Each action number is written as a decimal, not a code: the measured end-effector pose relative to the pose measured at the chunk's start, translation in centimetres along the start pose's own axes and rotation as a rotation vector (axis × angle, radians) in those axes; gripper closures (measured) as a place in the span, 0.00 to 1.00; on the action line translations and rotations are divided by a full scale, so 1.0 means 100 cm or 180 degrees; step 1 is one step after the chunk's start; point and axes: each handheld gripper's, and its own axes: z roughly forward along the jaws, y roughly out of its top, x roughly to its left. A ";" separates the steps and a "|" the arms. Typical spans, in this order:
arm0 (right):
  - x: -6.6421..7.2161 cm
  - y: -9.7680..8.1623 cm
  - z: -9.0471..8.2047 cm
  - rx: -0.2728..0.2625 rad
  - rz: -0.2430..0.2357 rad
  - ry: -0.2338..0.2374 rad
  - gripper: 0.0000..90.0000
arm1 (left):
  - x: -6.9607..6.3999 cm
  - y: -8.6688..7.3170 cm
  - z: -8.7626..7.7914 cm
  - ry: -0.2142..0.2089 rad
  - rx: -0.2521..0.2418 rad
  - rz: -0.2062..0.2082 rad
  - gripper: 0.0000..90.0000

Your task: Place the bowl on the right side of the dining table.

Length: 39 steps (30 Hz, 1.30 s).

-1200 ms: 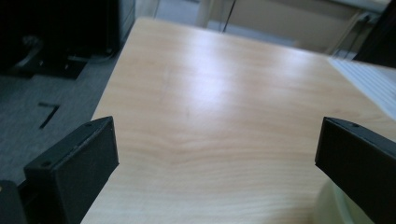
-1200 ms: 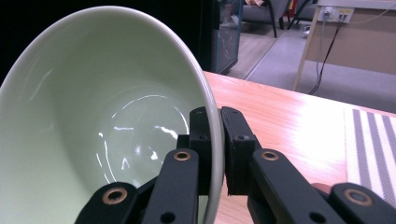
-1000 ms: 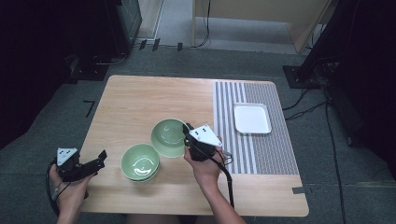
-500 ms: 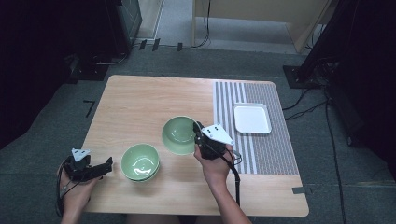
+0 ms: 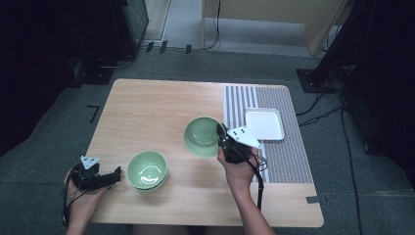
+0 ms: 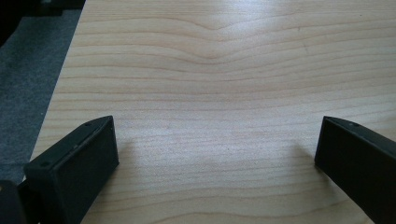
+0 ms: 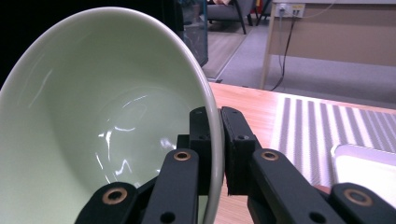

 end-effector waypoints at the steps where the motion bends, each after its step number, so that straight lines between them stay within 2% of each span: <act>1: -0.003 0.000 0.000 0.0009 0.0029 -0.0018 0.94 | 0.000 0.000 0.000 0.0000 0.0000 0.0000 0.00; 12: -0.039 0.005 -0.007 0.0012 0.0130 -0.0200 0.94 | -0.002 0.002 0.002 0.0009 0.0002 -0.0009 0.00; 13: -0.039 0.005 -0.007 0.0012 0.0130 -0.0200 0.94 | -0.002 0.002 0.002 0.0009 0.0002 -0.0009 0.00; 14: -0.047 0.006 -0.008 0.0023 0.0172 -0.0243 0.94 | -0.002 0.002 0.002 0.0010 0.0003 -0.0009 0.00; 17: -0.056 0.006 -0.008 0.0026 0.0210 -0.0262 0.94 | -0.002 0.002 0.002 0.0010 0.0003 -0.0012 0.00; 19: -0.058 0.006 -0.008 0.0023 0.0216 -0.0282 0.94 | -0.002 0.002 0.002 0.0009 0.0006 -0.0009 0.00; 20: -0.066 0.006 -0.008 0.0043 0.0218 -0.0343 0.94 | -0.002 0.002 0.002 0.0009 0.0006 -0.0009 0.00; 22: -0.068 0.006 -0.008 0.0050 0.0228 -0.0352 0.94 | -0.002 0.002 0.002 0.0011 0.0004 -0.0013 0.00; 28: -0.090 0.004 -0.007 0.0094 0.0293 -0.0508 0.94 | -0.002 0.003 0.003 0.0015 0.0004 -0.0018 0.00; 29: -0.090 0.004 -0.007 0.0094 0.0293 -0.0508 0.94 | -0.002 0.003 0.003 0.0015 0.0004 -0.0018 0.00; 30: -0.097 0.004 -0.008 0.0103 0.0315 -0.0559 0.94 | -0.002 0.003 0.003 0.0019 0.0006 -0.0021 0.00; 31: -0.097 0.004 -0.008 0.0103 0.0315 -0.0559 0.94 | -0.002 0.003 0.003 0.0019 0.0006 -0.0021 0.00; 32: -0.105 0.003 -0.008 0.0108 0.0350 -0.0597 0.94 | -0.002 0.003 0.003 0.0019 0.0006 -0.0021 0.00; 35: -0.110 0.003 -0.008 0.0116 0.0366 -0.0645 0.94 | -0.002 0.003 0.003 0.0019 0.0007 -0.0021 0.00; 39: -0.124 0.002 -0.006 0.0150 0.0395 -0.0726 0.94 | -0.002 0.003 0.003 0.0019 0.0007 -0.0021 0.00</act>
